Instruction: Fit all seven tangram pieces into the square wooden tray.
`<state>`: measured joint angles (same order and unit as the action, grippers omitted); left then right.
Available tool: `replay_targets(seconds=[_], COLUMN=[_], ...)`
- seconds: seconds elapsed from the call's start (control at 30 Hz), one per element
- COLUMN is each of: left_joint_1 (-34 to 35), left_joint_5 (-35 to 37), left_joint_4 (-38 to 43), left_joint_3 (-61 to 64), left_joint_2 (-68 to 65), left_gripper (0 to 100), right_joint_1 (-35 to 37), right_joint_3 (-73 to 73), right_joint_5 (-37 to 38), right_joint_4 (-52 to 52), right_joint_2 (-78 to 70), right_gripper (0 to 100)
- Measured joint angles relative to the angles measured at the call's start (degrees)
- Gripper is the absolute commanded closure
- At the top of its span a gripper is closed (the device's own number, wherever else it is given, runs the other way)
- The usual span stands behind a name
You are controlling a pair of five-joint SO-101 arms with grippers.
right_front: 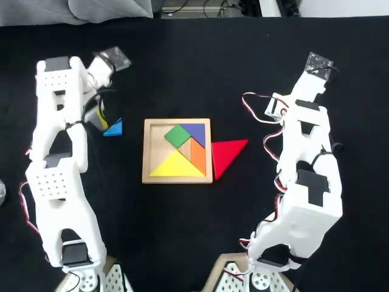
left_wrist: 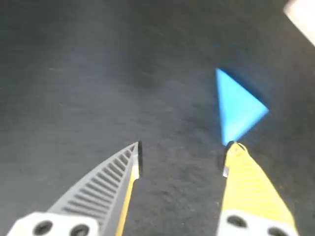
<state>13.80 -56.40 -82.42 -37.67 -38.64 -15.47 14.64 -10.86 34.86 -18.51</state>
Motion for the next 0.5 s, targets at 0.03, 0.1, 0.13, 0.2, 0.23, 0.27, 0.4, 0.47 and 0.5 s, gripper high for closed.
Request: replay_targets(seconds=[0.03, 0.1, 0.13, 0.2, 0.23, 0.27, 0.4, 0.47, 0.5], left_joint_1=[0.0, -0.9, -1.8, -4.0, -5.0, -5.7, -6.3, -6.2, -6.2], left_joint_5=[2.5, 7.4, 7.7, 7.2, 7.1, 7.5, 12.6, 13.5, 13.5], left_joint_4=[-0.2, -3.1, -5.4, -10.2, -11.0, -11.2, -8.4, -8.3, -8.3], left_joint_3=[-1.1, -3.2, -3.5, -3.6, -3.6, -3.6, -4.0, -5.2, -5.8], left_joint_2=[1.0, 2.4, 2.7, 2.7, 2.3, 1.5, -4.1, -6.8, -7.7], left_gripper=[72, 71, 71, 71, 71, 71, 70, 70, 70], right_joint_1=[0.0, 0.0, 0.0, 0.0, 0.0, 0.0, 0.0, 0.0, 0.0], right_joint_3=[0.0, 0.0, 0.0, 0.0, 0.0, 0.0, 0.0, 0.0, 0.0], right_joint_5=[0.0, 0.0, 0.0, 0.0, 0.0, 0.0, 0.0, 0.0, 0.0], right_joint_4=[0.0, 0.0, 0.0, 0.0, 0.0, 0.0, 0.0, 0.0, 0.0], right_joint_2=[0.0, 0.0, 0.0, 0.0, 0.0, 0.0, 0.0, 0.0, 0.0], right_gripper=[98.4, 98.4, 98.4, 98.4, 98.4, 98.4, 98.4, 98.4, 98.4])
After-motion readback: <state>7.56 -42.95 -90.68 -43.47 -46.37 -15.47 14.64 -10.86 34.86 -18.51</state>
